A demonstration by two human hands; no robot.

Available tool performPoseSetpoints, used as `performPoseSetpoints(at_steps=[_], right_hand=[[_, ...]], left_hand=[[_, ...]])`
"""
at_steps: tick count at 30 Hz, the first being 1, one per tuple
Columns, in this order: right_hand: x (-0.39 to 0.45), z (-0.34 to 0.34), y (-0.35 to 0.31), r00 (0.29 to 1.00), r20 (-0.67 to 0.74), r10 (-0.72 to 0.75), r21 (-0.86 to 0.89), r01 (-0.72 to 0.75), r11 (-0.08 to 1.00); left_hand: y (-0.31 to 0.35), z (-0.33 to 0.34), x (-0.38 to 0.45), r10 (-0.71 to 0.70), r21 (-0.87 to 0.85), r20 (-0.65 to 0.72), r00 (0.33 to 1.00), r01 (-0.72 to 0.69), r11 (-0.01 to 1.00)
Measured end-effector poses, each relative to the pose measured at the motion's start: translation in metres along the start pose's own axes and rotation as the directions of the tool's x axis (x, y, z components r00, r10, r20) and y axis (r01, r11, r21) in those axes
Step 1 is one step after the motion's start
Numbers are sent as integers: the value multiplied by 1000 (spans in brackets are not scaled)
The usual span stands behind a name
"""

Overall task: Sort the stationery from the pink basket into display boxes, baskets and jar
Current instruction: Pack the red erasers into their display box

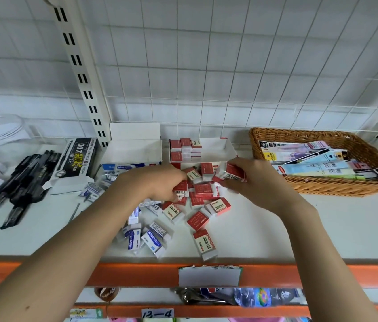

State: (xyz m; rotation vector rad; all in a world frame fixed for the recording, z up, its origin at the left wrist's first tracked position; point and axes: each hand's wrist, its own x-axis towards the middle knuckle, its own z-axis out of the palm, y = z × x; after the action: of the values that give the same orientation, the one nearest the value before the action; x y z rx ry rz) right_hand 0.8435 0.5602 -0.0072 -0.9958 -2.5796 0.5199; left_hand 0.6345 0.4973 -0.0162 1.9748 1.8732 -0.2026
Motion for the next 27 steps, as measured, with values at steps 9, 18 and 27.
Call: performPoseSetpoints(at_steps=[9, 18, 27], right_hand=[[72, 9, 10, 983, -104, 152, -69, -160, 985], [130, 27, 11, 917, 7, 398, -277, -381, 882], [143, 36, 7, 878, 182, 443, -180, -413, 893]], left_hand=[[-5, 0, -6, 43, -111, -91, 995, -54, 992], [-12, -15, -10, -110, -329, -375, 921, -22, 944], [-14, -19, 9, -357, -435, -556, 751, 104, 894]])
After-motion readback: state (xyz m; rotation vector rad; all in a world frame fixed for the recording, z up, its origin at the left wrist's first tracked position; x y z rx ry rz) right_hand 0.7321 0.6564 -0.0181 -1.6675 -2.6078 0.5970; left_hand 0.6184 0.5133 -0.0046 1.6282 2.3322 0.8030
